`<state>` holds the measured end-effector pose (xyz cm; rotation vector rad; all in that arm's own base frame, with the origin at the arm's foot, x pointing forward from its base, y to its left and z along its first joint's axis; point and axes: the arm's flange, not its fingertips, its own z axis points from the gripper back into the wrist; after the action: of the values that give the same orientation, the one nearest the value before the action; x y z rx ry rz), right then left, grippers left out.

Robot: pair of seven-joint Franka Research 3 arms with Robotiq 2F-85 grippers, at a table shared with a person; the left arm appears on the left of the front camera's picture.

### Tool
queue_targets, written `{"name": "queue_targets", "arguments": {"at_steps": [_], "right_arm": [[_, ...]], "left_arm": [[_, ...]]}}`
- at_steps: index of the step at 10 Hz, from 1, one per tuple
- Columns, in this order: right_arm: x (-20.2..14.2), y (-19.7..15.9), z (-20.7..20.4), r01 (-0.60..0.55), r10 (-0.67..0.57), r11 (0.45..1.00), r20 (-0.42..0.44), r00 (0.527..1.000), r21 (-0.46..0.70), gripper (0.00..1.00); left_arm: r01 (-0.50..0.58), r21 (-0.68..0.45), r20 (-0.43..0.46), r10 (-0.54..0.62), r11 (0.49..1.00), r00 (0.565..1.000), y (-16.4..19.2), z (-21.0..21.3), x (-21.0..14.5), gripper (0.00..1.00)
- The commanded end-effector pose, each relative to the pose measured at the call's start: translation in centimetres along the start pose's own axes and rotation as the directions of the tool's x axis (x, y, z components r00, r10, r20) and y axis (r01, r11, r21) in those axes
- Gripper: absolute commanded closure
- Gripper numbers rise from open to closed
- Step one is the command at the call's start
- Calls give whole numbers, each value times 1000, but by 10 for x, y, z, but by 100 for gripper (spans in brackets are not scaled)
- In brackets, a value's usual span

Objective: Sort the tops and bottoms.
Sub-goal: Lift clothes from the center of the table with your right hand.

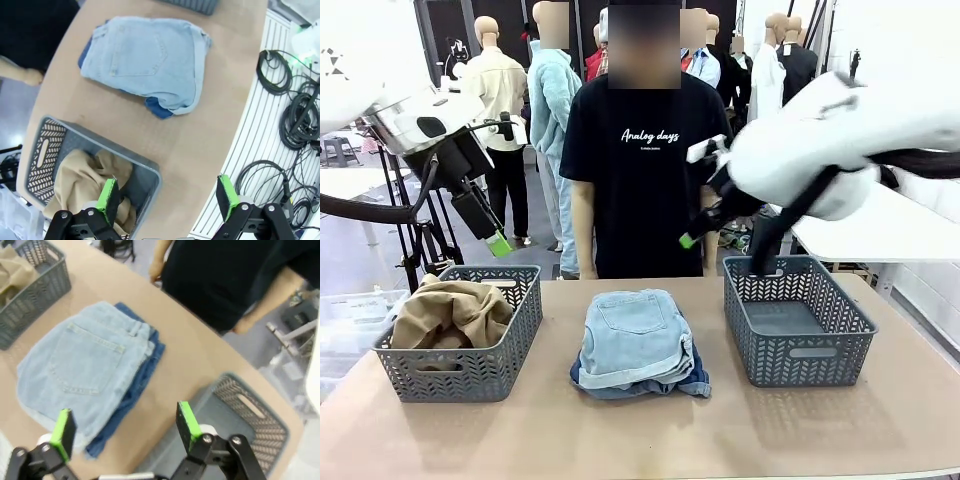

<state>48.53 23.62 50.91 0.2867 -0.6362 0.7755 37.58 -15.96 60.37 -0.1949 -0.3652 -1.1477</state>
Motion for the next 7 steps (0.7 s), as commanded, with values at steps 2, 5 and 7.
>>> {"name": "queue_targets", "arguments": {"at_steps": [2, 5, 7], "right_arm": [[35, -18, -76, -51, 59, 997, -176, 983, 52, 0], [19, 11, -97, -85, 108, 991, -243, 964, 102, 0], [18, -5, -109, -46, 67, 994, -207, 976, 101, 0]], "left_arm": [[2, 1, -13, -2, 1000, 1000, 0, 2, 0, 0], [2, 1, -13, -2, 1000, 1000, 0, 2, 0, 0], [2, 1, -13, -2, 1000, 1000, 0, 2, 0, 0]]}}
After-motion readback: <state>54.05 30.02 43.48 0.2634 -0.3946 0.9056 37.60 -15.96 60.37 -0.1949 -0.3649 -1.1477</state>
